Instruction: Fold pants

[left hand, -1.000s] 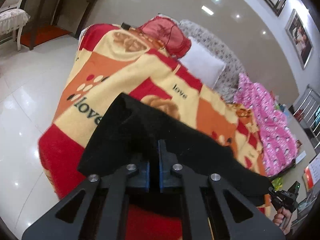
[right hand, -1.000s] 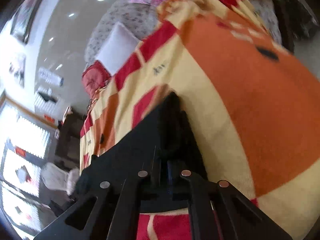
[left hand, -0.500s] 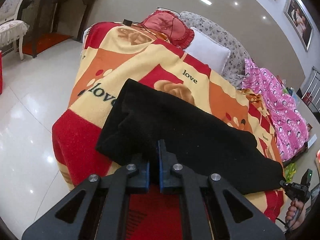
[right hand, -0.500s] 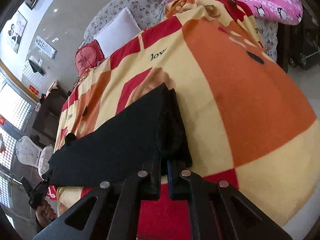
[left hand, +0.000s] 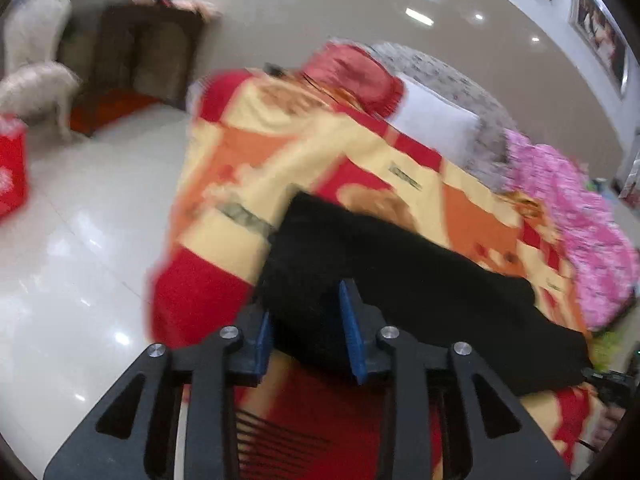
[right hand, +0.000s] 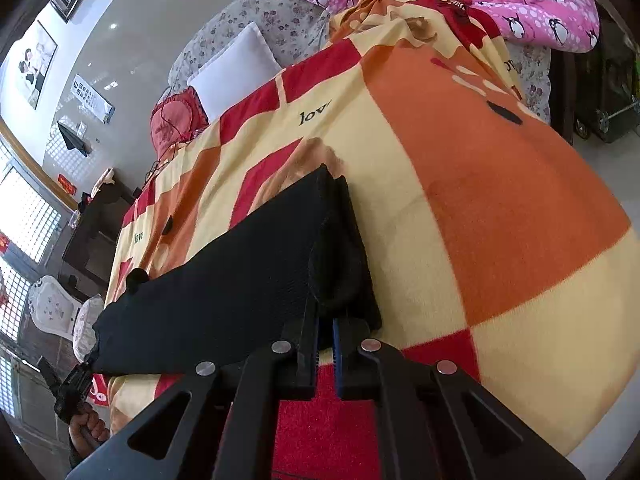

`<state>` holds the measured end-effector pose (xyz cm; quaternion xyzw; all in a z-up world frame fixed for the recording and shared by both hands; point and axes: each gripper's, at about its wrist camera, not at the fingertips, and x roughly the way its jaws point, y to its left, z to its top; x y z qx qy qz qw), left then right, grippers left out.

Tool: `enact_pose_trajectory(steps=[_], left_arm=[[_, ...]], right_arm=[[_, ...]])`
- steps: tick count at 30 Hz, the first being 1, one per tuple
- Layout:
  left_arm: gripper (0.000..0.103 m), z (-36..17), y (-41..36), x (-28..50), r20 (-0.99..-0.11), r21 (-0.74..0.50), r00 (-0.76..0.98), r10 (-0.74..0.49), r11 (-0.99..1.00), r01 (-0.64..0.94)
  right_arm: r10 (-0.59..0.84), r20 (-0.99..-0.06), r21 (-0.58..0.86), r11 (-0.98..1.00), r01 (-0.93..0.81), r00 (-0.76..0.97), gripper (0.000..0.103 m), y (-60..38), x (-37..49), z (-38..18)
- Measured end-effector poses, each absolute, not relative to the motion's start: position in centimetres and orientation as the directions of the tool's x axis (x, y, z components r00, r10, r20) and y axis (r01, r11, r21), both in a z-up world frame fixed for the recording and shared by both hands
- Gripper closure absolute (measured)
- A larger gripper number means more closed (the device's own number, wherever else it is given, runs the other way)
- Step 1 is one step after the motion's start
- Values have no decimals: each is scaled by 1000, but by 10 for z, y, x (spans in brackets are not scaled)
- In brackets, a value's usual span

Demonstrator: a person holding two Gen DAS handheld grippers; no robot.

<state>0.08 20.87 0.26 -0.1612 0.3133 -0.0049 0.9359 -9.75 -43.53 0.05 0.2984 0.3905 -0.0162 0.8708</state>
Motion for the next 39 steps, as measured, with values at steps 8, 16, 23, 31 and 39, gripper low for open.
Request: enact_pose_trajectory(steps=[8, 16, 23, 31, 39], left_arm=[[73, 39, 159, -11, -409, -101, 909, -84, 994, 46], [89, -6, 142, 62, -636, -88, 765, -100, 994, 57], [93, -11, 155, 58, -595, -194, 790, -146, 980, 35], [101, -19, 163, 60, -559, -231, 815, -154, 973, 25], [101, -19, 162, 59, -560, -235, 815, -147, 972, 14]], right_arm=[[-60, -604, 276, 920, 279, 794, 86, -407, -109, 68], [321, -600, 158, 946, -284, 733, 91, -241, -24, 99], [371, -735, 103, 888, -448, 568, 98, -128, 49, 59], [234, -817, 80, 951, -298, 527, 103, -140, 102, 25], [491, -734, 276, 847, -454, 469, 97, -65, 90, 44]])
